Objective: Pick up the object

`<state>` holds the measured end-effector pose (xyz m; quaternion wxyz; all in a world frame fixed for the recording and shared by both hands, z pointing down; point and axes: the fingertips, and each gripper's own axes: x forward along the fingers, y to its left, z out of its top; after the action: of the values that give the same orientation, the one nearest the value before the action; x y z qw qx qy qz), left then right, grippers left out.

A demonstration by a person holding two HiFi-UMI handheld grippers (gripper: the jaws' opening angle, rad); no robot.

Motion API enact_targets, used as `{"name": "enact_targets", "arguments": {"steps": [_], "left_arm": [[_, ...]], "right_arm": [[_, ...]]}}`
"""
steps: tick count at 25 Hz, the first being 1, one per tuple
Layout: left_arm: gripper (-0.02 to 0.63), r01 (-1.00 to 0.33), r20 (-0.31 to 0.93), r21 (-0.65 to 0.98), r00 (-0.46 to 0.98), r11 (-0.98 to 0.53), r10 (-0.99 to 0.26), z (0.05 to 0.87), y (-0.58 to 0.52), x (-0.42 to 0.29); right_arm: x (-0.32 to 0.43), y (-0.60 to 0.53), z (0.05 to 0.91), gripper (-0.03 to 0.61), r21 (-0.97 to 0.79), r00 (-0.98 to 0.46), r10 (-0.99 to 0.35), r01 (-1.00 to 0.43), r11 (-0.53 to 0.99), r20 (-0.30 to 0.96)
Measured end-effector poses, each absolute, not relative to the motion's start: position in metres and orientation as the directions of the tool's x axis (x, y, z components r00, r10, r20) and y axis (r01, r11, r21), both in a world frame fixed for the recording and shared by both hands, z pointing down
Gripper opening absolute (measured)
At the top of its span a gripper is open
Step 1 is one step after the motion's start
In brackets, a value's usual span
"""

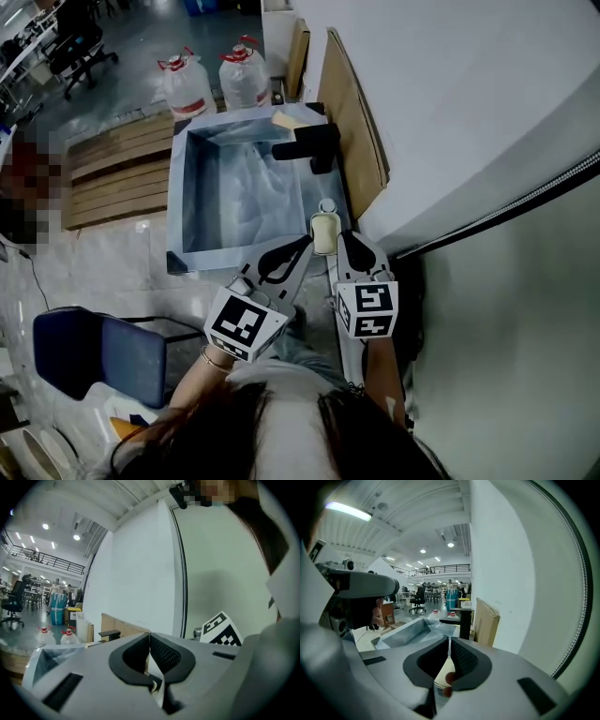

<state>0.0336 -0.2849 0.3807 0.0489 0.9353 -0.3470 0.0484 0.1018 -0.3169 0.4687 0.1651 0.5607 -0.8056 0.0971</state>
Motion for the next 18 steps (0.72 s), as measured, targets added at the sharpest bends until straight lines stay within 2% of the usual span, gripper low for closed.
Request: {"name": "enact_targets", "arguments": {"steps": [10, 13, 18], "left_arm": [[0.009, -0.643, 0.157, 0.062, 0.762, -0.764, -0.628, 0.396, -0.311, 0.045], [0.009, -0.642, 0.164, 0.065, 0.762, -0.764, -0.627, 0.399, -0.316, 0.046], [0.009, -0.64, 0.179, 0.065, 0.763, -0.766, -0.622, 0.405, -0.325, 0.049]], "right_arm": [[0.113, -0.345, 0.524, 0.032, 0.015, -0.311, -0.817, -0.931, 0.364, 0.486], [0.114, -0.351, 0.537, 0.06, 0.005, -0.313, -0.799, -0.93, 0.367, 0.514], [0.117, -0.359, 0.559, 0.068, 0.002, -0.304, -0.777, -0.931, 0.366, 0.551]]}}
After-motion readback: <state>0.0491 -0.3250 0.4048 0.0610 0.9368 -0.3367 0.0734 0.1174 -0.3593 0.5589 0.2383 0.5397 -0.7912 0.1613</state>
